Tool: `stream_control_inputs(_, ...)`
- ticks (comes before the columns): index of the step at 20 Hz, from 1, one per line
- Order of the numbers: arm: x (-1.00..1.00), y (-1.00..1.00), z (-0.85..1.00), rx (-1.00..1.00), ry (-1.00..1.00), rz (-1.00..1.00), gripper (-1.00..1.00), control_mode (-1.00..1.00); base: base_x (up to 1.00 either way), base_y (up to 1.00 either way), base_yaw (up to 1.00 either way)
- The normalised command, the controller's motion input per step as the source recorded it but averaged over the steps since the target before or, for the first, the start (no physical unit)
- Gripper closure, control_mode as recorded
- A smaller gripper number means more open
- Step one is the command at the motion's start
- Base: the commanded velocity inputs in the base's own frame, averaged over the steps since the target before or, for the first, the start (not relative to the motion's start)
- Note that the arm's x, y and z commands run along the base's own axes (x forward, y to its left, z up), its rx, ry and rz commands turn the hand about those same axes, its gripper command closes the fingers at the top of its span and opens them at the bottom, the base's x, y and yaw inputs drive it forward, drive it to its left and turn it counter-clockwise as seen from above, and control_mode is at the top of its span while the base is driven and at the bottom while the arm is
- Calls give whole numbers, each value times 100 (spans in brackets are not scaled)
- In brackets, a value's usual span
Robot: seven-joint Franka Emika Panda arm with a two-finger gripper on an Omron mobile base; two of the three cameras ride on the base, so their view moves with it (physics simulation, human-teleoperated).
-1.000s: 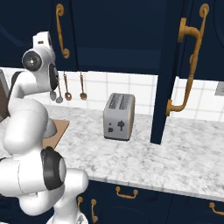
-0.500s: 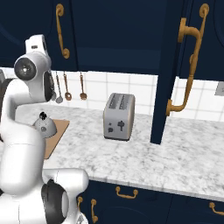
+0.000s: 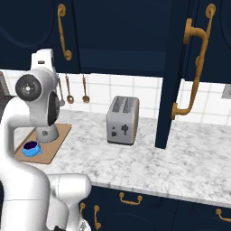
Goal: Pick the kettle from the counter and place it on the tray. Then pick the mug from the cabinet and place it on the tray. Then close the cabinet doors.
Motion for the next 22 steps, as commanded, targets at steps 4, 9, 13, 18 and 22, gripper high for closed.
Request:
stream_control_inputs(4, -21, -54, -5, 19, 0, 0, 100, -100, 0, 0, 0)
stream_control_inputs(9, -49, -29, -25, 17, -1, 0, 100, -100, 0, 0, 0)
stream_control_inputs(13, -81, -45, 0, 14, -2, 0, 100, -100, 0, 0, 0)
stream_control_inputs(18, -92, -49, 8, 6, -10, 0, 100, -100, 0, 0, 0)
stream_control_inputs(22, -85, -64, 5, 2, 0, 0, 100, -100, 0, 0, 0)
